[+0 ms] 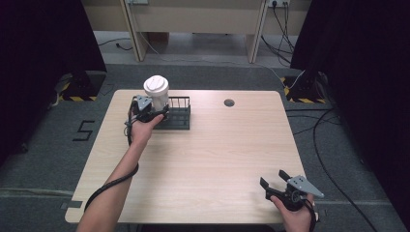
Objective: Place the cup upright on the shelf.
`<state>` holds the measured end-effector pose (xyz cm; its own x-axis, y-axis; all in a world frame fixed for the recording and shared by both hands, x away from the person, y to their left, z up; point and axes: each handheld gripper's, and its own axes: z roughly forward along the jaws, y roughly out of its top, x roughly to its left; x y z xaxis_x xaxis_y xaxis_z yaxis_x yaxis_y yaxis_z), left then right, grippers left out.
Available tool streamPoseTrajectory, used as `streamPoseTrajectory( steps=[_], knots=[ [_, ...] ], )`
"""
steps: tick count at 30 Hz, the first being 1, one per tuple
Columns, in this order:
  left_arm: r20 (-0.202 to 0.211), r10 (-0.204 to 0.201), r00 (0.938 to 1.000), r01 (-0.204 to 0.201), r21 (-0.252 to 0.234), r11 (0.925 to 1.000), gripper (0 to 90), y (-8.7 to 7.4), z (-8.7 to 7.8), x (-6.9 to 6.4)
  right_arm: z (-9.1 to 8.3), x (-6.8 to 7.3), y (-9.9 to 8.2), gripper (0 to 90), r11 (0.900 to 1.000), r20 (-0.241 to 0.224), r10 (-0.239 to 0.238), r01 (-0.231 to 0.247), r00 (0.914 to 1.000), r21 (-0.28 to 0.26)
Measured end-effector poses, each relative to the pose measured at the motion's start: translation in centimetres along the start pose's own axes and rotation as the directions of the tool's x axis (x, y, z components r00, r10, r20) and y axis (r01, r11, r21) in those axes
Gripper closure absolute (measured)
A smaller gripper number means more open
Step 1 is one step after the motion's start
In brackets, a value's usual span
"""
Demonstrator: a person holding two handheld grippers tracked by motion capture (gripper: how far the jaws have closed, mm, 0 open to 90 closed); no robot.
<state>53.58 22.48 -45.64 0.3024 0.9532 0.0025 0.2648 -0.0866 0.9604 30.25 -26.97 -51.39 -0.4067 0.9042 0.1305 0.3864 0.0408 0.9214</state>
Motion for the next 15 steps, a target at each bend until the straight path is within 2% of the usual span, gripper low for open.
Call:
streamPoseTrajectory(
  steps=[15],
  knots=[
    [0.006,0.021,0.9998,-0.021,-0.024,0.9995,14.5,-0.4,-2.5,0.6,0.0,0.0,0.0,15.7,1.0,0.001,-0.004,0.004,1.0,0.001]
  ],
)
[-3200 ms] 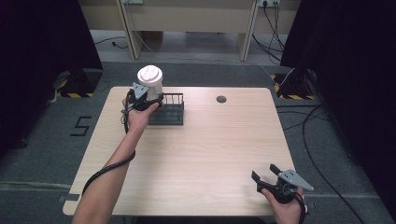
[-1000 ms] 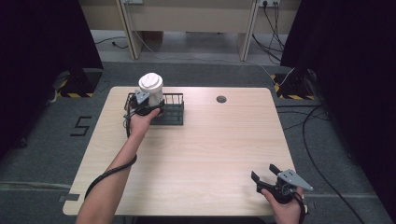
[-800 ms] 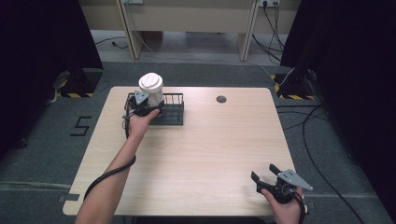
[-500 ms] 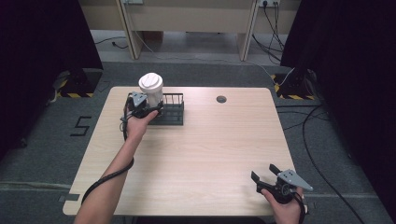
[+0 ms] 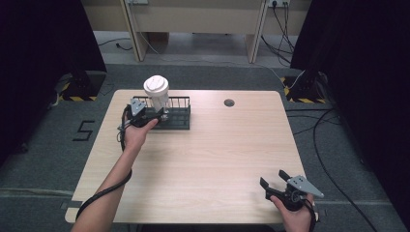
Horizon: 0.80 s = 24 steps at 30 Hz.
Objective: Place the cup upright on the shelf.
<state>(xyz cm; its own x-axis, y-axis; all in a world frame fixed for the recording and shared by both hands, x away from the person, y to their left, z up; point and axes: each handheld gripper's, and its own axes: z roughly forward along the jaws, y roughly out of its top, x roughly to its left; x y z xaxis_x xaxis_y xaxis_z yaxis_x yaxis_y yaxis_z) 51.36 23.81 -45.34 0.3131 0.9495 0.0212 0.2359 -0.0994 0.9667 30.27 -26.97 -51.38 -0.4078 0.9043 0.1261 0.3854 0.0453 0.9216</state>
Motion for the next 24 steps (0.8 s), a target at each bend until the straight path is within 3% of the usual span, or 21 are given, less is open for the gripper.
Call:
streamPoseTrajectory(
  steps=[24],
  knots=[
    [0.025,0.015,0.9996,-0.015,-0.001,0.9999,14.7,-1.0,-2.9,0.1,0.0,0.0,0.0,15.7,1.0,0.002,0.005,-0.005,1.0,0.0]
  ],
)
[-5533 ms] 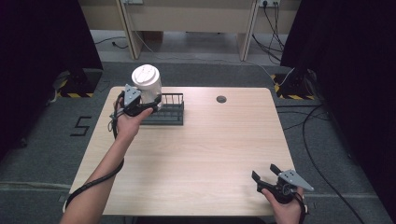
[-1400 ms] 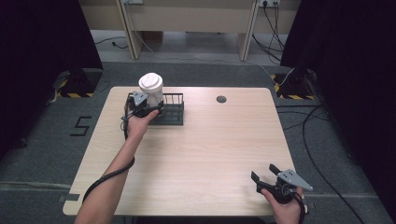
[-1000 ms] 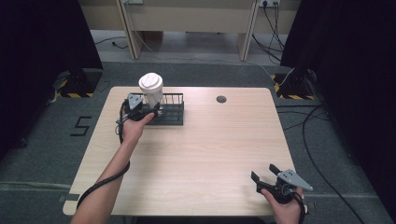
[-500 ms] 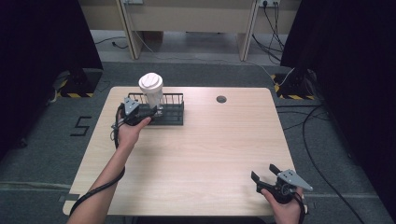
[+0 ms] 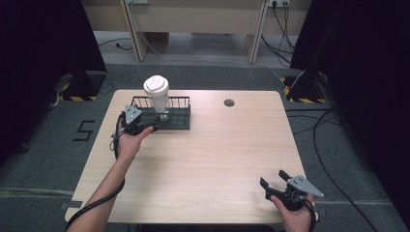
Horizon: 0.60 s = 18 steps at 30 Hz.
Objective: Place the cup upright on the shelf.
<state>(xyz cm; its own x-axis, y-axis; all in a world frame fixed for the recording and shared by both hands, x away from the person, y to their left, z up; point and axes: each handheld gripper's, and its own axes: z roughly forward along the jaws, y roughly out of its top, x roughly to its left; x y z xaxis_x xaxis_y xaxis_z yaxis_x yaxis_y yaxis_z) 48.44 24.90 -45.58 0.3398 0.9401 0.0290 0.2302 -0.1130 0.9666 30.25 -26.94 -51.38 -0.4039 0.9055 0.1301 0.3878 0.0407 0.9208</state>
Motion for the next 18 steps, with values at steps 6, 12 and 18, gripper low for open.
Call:
streamPoseTrajectory(
  steps=[6,12,18],
  knots=[
    [0.007,0.008,0.9999,-0.008,-0.001,1.0,14.7,-0.3,-0.8,0.0,0.0,0.0,0.0,15.7,1.0,0.0,0.0,0.0,1.0,0.001],
    [0.015,0.003,0.9999,-0.003,0.0,1.0,14.8,-0.4,-1.6,0.0,0.0,0.1,0.0,15.7,1.0,0.0,0.006,-0.006,1.0,0.003],
    [0.014,0.002,0.9999,-0.002,0.0,1.0,14.9,-0.7,-2.4,0.1,0.0,0.1,0.0,15.8,1.0,0.001,0.005,-0.005,1.0,0.004]
  ],
)
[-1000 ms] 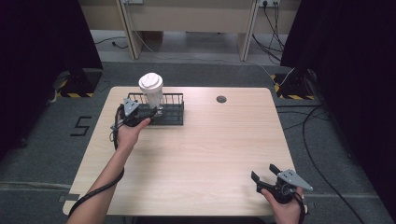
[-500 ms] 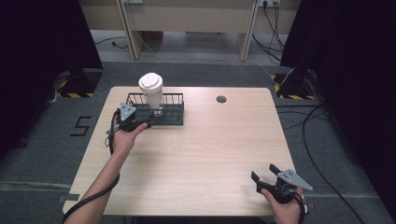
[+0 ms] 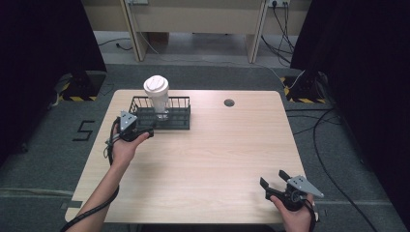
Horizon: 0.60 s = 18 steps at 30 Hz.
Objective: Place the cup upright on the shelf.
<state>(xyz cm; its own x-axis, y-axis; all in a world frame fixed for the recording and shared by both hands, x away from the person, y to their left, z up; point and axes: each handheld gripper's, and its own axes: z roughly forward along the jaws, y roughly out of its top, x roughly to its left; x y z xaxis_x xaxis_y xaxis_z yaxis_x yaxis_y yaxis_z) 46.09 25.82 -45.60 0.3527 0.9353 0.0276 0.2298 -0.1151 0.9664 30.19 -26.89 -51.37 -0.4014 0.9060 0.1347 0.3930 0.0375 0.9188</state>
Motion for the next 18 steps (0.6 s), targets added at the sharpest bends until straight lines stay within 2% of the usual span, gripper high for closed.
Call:
streamPoseTrajectory(
  steps=[18],
  knots=[
    [0.01,0.004,0.9999,-0.004,0.002,1.0,15.1,-1.1,-2.4,0.0,0.0,0.0,0.0,15.8,1.0,0.002,-0.006,0.006,1.0,0.001]
  ],
)
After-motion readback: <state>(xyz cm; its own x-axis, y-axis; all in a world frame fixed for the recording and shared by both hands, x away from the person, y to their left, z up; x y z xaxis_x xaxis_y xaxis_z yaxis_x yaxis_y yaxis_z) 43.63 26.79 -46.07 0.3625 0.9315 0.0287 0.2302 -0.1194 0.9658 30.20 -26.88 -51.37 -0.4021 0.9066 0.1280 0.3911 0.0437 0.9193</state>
